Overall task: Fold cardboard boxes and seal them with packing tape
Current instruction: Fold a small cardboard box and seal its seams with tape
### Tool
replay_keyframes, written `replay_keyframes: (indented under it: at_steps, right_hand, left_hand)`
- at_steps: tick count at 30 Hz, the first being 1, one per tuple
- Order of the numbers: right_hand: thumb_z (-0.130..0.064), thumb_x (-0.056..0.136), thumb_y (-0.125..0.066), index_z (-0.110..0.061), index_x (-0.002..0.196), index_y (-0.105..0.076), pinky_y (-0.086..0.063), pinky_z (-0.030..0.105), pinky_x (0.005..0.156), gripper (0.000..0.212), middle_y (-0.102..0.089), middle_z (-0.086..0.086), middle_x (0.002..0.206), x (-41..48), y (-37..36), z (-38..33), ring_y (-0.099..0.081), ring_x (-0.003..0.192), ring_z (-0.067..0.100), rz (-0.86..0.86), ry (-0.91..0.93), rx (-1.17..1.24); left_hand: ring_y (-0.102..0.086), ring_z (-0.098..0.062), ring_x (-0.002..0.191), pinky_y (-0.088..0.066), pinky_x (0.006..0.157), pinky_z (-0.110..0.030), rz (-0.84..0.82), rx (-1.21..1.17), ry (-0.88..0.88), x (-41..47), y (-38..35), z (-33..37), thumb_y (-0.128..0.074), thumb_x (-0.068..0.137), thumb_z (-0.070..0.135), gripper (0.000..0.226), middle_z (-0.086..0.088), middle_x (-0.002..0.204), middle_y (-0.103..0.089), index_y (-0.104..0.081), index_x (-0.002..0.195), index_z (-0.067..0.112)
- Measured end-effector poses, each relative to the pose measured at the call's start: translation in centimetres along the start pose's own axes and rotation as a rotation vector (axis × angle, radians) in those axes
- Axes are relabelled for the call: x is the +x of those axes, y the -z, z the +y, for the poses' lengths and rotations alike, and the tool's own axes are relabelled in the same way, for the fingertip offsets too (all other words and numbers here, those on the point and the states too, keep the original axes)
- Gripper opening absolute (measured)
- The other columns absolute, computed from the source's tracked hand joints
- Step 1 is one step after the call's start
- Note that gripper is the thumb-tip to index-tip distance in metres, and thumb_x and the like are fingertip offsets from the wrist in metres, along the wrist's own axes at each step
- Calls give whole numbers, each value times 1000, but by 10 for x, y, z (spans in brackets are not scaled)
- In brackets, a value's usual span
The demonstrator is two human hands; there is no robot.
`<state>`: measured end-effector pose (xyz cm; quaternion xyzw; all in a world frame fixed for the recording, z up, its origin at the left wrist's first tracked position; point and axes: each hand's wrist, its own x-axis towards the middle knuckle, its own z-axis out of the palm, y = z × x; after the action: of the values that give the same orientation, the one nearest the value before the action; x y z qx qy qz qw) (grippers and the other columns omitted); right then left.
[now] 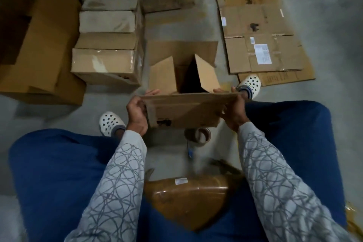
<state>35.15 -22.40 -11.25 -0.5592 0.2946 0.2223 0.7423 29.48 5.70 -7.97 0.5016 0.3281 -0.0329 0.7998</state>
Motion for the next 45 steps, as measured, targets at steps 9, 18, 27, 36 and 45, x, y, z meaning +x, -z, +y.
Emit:
replay_keyframes:
  at_steps: [9, 18, 27, 36, 45]
  right_hand:
    - [-22, 87, -40, -11, 58, -74, -38, 35, 107, 46, -76, 10, 97, 47, -3, 22, -61, 117, 25, -94, 163, 144]
    - [-36, 63, -58, -20, 51, -69, -32, 40, 116, 23, -77, 9, 105, 53, 2, 14, -53, 131, 31, -92, 270, 243]
    - [-51, 93, -65, -24, 145, -55, -33, 39, 118, 60, -43, 5, 156, 52, 13, 48, -41, 144, 24, 20, 80, -640]
    - [-100, 62, -49, -47, 149, -36, -47, 50, 105, 103, -45, -4, 155, 68, -12, 28, -51, 135, 30, -121, 167, -1510]
    - [-74, 84, -58, -26, 149, -40, -15, 65, 115, 82, -50, 7, 148, 154, -18, 16, -38, 141, 30, -1, 465, -1757]
  left_hand:
    - [-40, -39, 143, -32, 115, -40, -7, 106, 122, 50, 31, -42, -41, 76, 9, 37, -21, 139, -59, -74, 94, 12]
    - [-63, -19, 121, -53, 97, -31, -118, 78, 89, 80, 29, -50, -36, 52, -10, 52, -12, 128, -68, -75, 80, 11]
    - [-16, -21, 154, -10, 122, -59, -461, 1604, 91, 89, 16, -90, -72, 57, 86, 122, 7, 167, -22, -24, 158, 37]
    - [-58, -32, 122, -46, 92, -39, -516, 1809, 88, 141, -11, -66, -58, 87, 61, 52, -8, 141, -58, -56, 131, 33]
    - [-40, -28, 140, -28, 113, -49, -158, 1800, -464, 190, -22, -76, -67, 77, 72, 92, -5, 148, -52, -38, 152, 26]
